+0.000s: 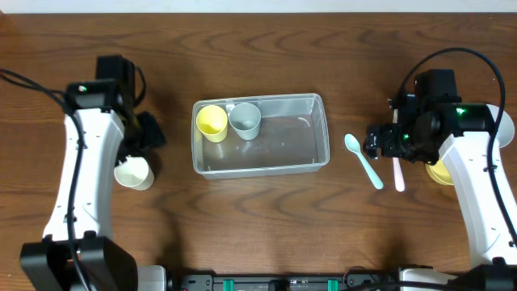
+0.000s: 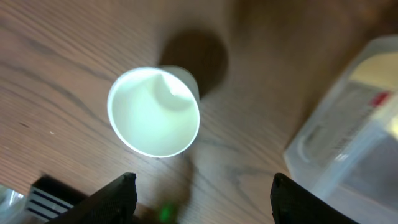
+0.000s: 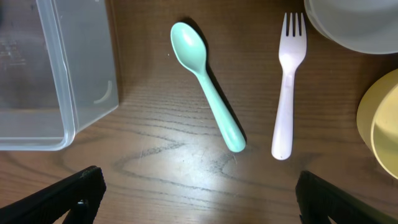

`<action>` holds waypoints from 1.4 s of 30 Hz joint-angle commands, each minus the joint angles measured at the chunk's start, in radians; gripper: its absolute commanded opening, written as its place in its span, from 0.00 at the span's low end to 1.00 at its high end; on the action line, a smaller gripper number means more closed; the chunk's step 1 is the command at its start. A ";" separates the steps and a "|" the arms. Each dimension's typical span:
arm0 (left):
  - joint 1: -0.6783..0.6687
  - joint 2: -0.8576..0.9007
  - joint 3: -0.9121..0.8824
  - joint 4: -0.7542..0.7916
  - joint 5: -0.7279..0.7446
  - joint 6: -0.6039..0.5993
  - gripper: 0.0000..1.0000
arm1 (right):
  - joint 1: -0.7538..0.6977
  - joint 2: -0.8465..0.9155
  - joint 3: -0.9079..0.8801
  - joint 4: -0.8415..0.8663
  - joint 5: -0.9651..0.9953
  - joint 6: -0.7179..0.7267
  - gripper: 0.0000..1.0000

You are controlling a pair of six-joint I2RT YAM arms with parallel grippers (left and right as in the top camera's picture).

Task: Pack container
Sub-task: 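Return the left gripper and grasp the white cup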

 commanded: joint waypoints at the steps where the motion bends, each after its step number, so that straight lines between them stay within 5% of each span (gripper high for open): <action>1: 0.006 0.004 -0.098 0.047 0.017 -0.009 0.69 | -0.006 0.004 0.018 -0.001 0.003 -0.013 0.99; 16: 0.011 0.004 -0.344 0.280 0.016 -0.008 0.68 | -0.006 0.004 0.018 -0.011 0.003 -0.013 0.99; 20: 0.018 0.004 -0.344 0.278 0.016 -0.008 0.45 | -0.006 0.004 0.018 -0.012 0.003 -0.013 0.99; 29: 0.017 0.004 -0.344 0.270 0.016 -0.008 0.20 | -0.006 0.004 0.018 -0.012 0.003 -0.013 0.99; 42: 0.017 0.004 -0.344 0.269 0.016 0.000 0.06 | -0.006 0.004 0.018 -0.011 0.003 -0.013 0.99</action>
